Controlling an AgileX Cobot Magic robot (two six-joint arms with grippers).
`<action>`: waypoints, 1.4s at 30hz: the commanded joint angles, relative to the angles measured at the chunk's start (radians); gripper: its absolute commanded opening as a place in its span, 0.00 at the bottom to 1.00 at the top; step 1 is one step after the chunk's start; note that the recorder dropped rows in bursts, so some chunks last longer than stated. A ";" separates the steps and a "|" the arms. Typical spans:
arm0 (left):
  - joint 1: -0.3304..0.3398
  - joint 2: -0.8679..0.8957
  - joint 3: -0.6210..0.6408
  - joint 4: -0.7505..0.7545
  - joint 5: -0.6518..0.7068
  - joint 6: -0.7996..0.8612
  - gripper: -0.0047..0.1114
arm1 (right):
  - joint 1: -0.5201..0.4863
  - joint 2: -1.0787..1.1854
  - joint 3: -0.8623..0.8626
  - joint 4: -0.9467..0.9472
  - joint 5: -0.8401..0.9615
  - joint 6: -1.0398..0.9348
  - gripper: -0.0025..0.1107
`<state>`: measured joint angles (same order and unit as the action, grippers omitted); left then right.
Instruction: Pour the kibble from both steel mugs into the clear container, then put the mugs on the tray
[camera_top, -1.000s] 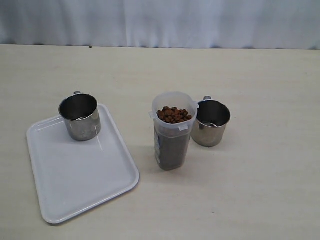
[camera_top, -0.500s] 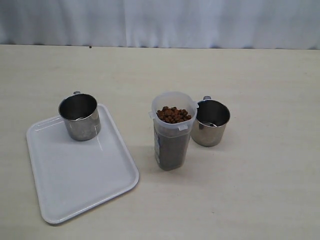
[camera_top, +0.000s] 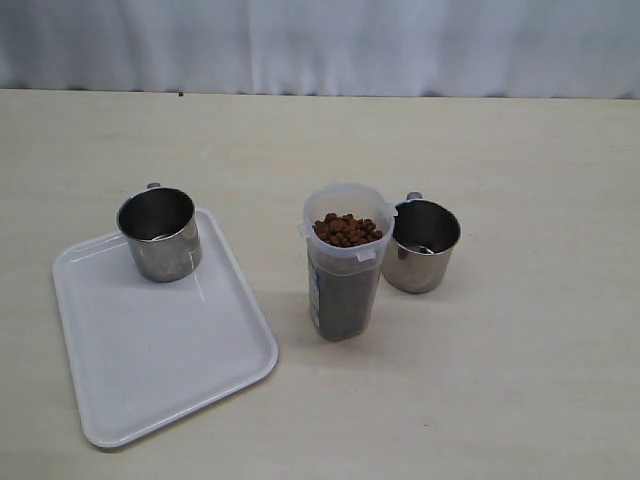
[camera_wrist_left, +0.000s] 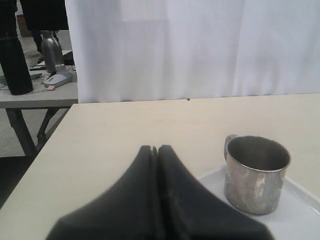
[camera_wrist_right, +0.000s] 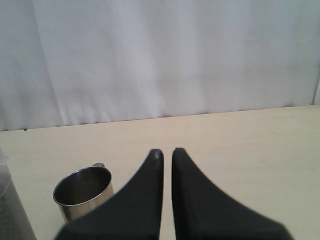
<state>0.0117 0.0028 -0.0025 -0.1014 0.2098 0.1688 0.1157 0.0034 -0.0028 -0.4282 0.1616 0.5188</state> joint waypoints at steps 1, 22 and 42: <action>-0.009 -0.003 0.002 -0.007 -0.006 0.010 0.04 | 0.004 -0.003 0.003 0.002 0.001 -0.001 0.06; -0.035 -0.003 0.002 -0.007 -0.012 0.010 0.04 | 0.002 -0.003 0.003 -0.045 -0.504 0.001 0.06; -0.035 -0.003 0.002 -0.007 -0.012 0.010 0.04 | 0.004 1.301 -0.022 -0.057 -1.150 -0.399 0.99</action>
<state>-0.0153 0.0028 -0.0025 -0.1014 0.2098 0.1726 0.1157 1.1253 -0.0049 -0.4726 -0.8131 0.2427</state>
